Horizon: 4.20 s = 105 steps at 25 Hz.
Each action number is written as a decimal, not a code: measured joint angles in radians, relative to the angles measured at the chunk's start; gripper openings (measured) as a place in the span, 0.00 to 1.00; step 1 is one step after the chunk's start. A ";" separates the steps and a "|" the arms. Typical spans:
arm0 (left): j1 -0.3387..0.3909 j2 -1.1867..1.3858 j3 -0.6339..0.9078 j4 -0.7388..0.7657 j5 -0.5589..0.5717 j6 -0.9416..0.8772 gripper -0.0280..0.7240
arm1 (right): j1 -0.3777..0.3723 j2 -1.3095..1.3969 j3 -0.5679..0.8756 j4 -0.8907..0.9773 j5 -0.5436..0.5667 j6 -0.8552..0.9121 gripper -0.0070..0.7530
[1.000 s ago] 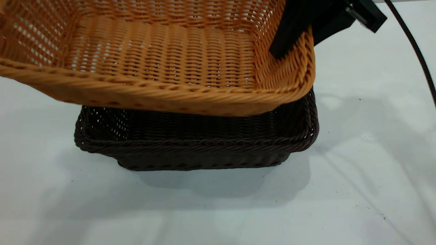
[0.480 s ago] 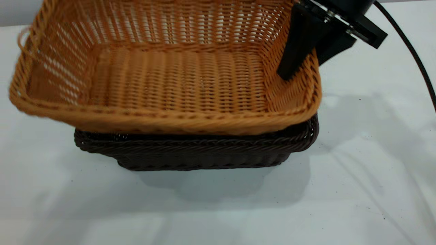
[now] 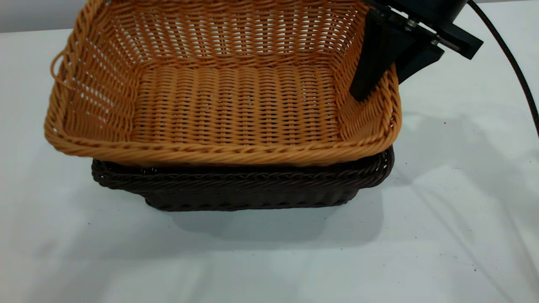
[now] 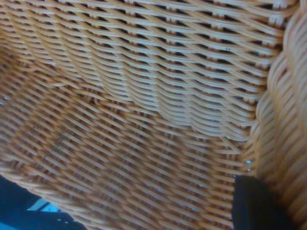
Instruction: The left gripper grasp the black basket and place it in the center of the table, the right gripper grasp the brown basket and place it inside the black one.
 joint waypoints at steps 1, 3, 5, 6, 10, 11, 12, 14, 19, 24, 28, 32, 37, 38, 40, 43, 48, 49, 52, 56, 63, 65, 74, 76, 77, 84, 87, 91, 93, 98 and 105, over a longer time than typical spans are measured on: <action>0.000 0.000 0.000 -0.001 0.000 0.000 0.52 | 0.000 0.004 0.000 -0.003 0.000 -0.001 0.14; 0.000 0.000 0.000 -0.001 0.001 0.000 0.52 | 0.000 0.020 0.000 -0.001 0.001 -0.001 0.14; 0.000 0.000 0.000 -0.001 0.001 0.000 0.52 | 0.000 0.036 0.000 0.006 0.002 0.000 0.14; 0.000 0.000 0.000 -0.001 0.001 0.000 0.52 | 0.000 0.044 0.000 0.011 0.003 0.000 0.14; 0.000 0.000 0.000 -0.001 0.001 0.000 0.52 | 0.000 0.056 0.000 0.012 -0.010 -0.002 0.14; 0.000 0.000 0.000 -0.001 0.001 0.000 0.52 | 0.000 0.056 0.000 0.012 -0.018 -0.002 0.14; 0.000 0.000 0.000 -0.001 0.001 0.000 0.52 | 0.000 0.056 0.000 0.010 -0.020 -0.002 0.14; 0.000 0.000 0.000 -0.001 0.001 0.000 0.52 | 0.000 0.056 0.000 0.008 -0.019 -0.004 0.14; 0.000 0.000 0.000 -0.001 0.001 0.000 0.52 | 0.000 0.056 0.000 0.009 -0.005 -0.005 0.14; 0.000 0.000 0.000 -0.001 0.001 0.000 0.52 | 0.000 0.056 0.000 0.007 0.034 -0.013 0.14; 0.000 0.000 0.000 -0.001 0.001 0.000 0.52 | 0.001 0.056 0.000 0.005 0.022 -0.014 0.14; 0.000 0.000 0.000 -0.001 0.001 0.000 0.52 | 0.001 0.055 0.000 0.007 0.021 -0.021 0.19; 0.000 0.000 0.000 -0.001 0.001 0.000 0.52 | 0.001 0.054 0.000 0.015 0.022 -0.031 0.43; 0.000 0.000 0.000 -0.001 0.001 0.000 0.52 | 0.001 0.052 0.000 0.015 0.025 -0.031 0.48; 0.000 0.000 0.000 -0.001 0.001 -0.001 0.52 | 0.001 0.045 0.000 0.014 0.027 -0.031 0.55; 0.000 0.000 0.000 -0.001 0.001 -0.005 0.52 | 0.001 0.017 0.000 0.004 0.031 -0.029 0.60; 0.000 0.000 0.000 -0.001 0.001 -0.020 0.52 | 0.001 -0.062 0.000 -0.094 0.034 0.021 0.61; 0.000 0.000 0.000 -0.001 0.001 -0.022 0.52 | 0.001 -0.084 0.000 -0.110 0.036 0.028 0.61; 0.000 0.000 0.000 -0.003 0.009 -0.023 0.52 | 0.001 -0.157 0.000 -0.169 0.038 0.036 0.61; 0.000 0.000 0.000 -0.010 0.073 -0.023 0.51 | 0.001 -0.279 0.000 -0.239 0.036 0.044 0.61; 0.000 0.000 0.000 -0.131 0.153 -0.012 0.41 | 0.001 -0.536 0.000 -0.352 0.019 0.115 0.50; 0.000 0.000 0.000 -0.182 0.167 0.009 0.36 | 0.001 -0.614 0.000 -0.380 0.018 0.130 0.43; -0.001 -0.001 0.000 -0.245 0.236 0.018 0.07 | 0.001 -0.965 0.000 -0.507 0.020 0.157 0.04; -0.001 -0.001 0.000 -0.261 0.275 0.025 0.05 | 0.001 -1.029 0.000 -0.533 0.027 0.160 0.02; -0.001 -0.001 0.000 -0.273 0.297 0.033 0.04 | 0.001 -1.063 0.000 -0.544 0.027 0.173 0.01; -0.001 -0.001 0.000 -0.410 0.356 0.149 0.04 | 0.001 -1.275 0.000 -0.579 0.038 0.230 0.01; -0.001 -0.008 0.000 -0.485 0.373 0.190 0.04 | 0.001 -1.349 0.001 -0.616 0.080 0.227 0.01; -0.001 -0.042 0.000 -0.563 0.410 0.230 0.04 | 0.001 -1.444 0.014 -0.674 0.114 0.220 0.01; -0.001 -0.068 0.000 -0.597 0.428 0.242 0.04 | 0.001 -1.493 0.036 -0.678 0.111 0.220 0.01; -0.001 -0.157 0.000 -0.676 0.456 0.245 0.04 | 0.001 -1.618 0.148 -0.670 0.110 0.235 0.01; -0.001 -0.287 0.087 -0.710 0.467 0.245 0.04 | 0.001 -1.802 0.375 -0.629 0.109 0.281 0.01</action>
